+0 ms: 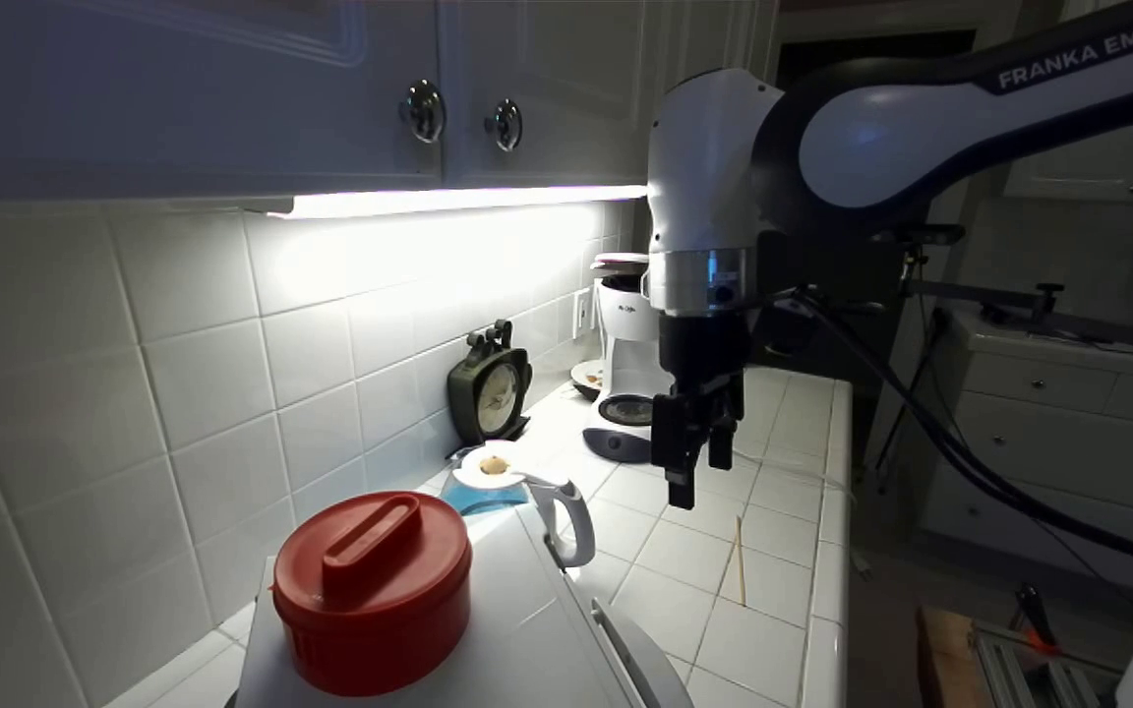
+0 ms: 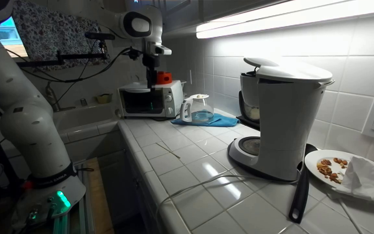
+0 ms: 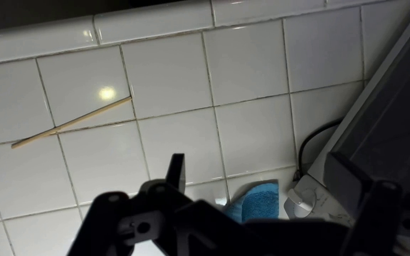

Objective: Open the oven door.

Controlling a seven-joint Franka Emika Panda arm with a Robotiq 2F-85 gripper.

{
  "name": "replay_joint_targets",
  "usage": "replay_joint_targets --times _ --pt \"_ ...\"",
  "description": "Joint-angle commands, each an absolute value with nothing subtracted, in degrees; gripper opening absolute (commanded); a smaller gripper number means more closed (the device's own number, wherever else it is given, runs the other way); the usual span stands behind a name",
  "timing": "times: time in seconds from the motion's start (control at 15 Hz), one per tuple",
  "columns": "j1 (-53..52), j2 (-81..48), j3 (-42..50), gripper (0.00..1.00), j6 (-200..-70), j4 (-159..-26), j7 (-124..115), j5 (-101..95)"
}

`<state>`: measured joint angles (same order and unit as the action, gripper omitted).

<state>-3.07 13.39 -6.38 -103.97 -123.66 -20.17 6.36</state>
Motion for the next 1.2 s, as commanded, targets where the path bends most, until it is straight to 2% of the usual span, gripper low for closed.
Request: replay_joint_targets --times 0.0,1.13 --pt "-3.5 11.8 -7.1 1.0 -103.2 -122.9 -23.8 8.1" --pt "-7.1 7.8 -12.1 1.0 -109.5 -121.4 -35.6 9.0"
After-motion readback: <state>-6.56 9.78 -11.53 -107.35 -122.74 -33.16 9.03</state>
